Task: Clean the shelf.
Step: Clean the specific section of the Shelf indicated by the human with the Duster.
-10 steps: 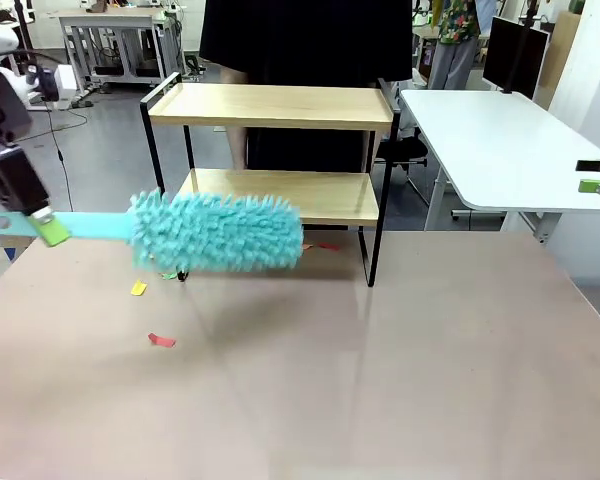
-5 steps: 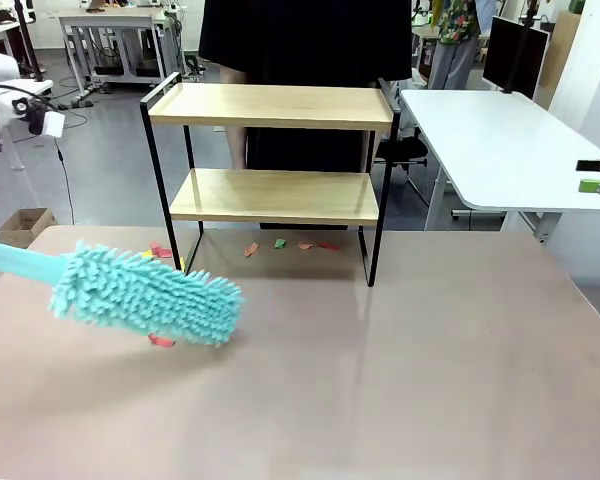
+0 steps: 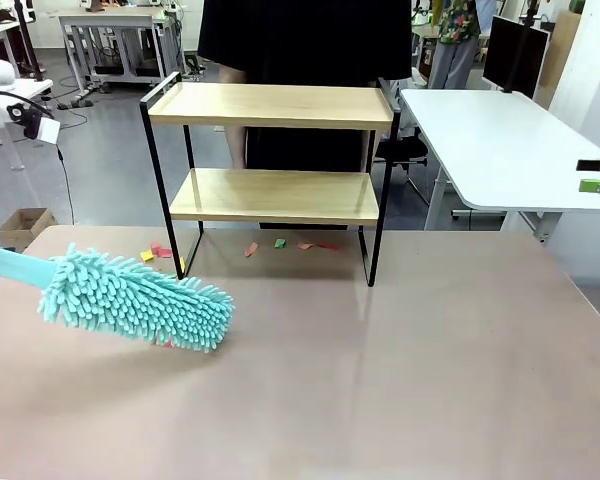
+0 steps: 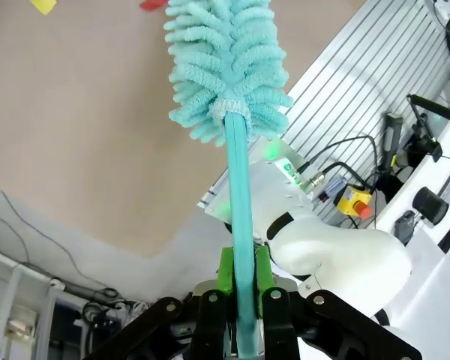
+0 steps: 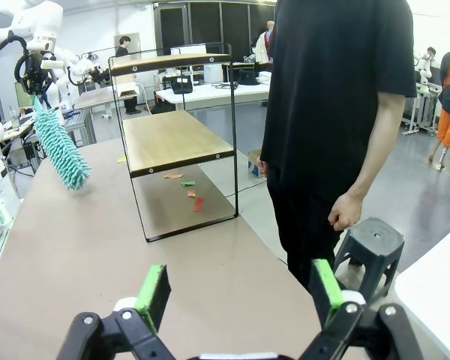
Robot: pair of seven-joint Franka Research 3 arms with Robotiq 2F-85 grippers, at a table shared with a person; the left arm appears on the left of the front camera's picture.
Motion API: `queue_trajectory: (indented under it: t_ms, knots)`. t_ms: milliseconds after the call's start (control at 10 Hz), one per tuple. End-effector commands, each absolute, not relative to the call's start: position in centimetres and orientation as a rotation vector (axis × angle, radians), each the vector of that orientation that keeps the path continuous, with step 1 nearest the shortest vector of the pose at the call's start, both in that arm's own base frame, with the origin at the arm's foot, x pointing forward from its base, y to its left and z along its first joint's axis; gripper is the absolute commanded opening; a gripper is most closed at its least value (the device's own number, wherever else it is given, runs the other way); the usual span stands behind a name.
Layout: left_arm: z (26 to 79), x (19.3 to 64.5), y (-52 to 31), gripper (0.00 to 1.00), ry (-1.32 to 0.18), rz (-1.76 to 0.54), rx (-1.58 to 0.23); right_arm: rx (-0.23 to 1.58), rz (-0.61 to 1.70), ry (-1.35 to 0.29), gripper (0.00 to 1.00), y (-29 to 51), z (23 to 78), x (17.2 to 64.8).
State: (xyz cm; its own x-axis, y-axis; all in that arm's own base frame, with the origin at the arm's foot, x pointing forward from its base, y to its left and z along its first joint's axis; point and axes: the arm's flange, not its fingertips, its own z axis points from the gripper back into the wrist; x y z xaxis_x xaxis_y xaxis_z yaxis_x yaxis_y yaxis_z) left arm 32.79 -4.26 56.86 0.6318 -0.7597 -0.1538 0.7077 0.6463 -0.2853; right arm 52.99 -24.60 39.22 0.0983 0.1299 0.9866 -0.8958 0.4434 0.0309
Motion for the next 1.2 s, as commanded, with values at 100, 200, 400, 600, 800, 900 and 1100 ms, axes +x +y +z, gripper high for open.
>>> queue_trajectory:
  t_ms: [100, 200, 400, 600, 800, 900, 1100]
  knots:
    - [57.11, 32.73, -4.4, 0.13, 0.259, -0.832, -0.229, 0.795, 0.898, -1.236, 1.0, -24.46, 39.55, 52.98]
    - [57.11, 32.73, -4.4, 0.13, 0.259, -0.832, -0.229, 0.795, 0.898, -1.236, 1.0, -24.46, 39.55, 52.98]
    - [57.11, 32.73, -4.4, 0.13, 0.259, -0.832, -0.229, 0.795, 0.898, -1.236, 1.0, -24.46, 39.55, 52.98]
    - [57.11, 32.73, -4.4, 0.13, 0.259, -0.832, -0.229, 0.795, 0.898, -1.236, 1.0, -24.46, 39.55, 52.98]
    - [57.11, 32.73, -4.4, 0.13, 0.259, -0.832, -0.229, 0.795, 0.898, -1.236, 1.0, -24.46, 39.55, 52.98]
    - [57.11, 32.73, -4.4, 0.13, 0.259, -0.832, -0.229, 0.795, 0.898, -1.236, 1.0, -24.46, 39.55, 52.98]
    - [57.11, 32.73, -4.4, 0.13, 0.259, -0.832, -0.229, 0.795, 0.898, -1.236, 1.0, -24.46, 39.55, 52.98]
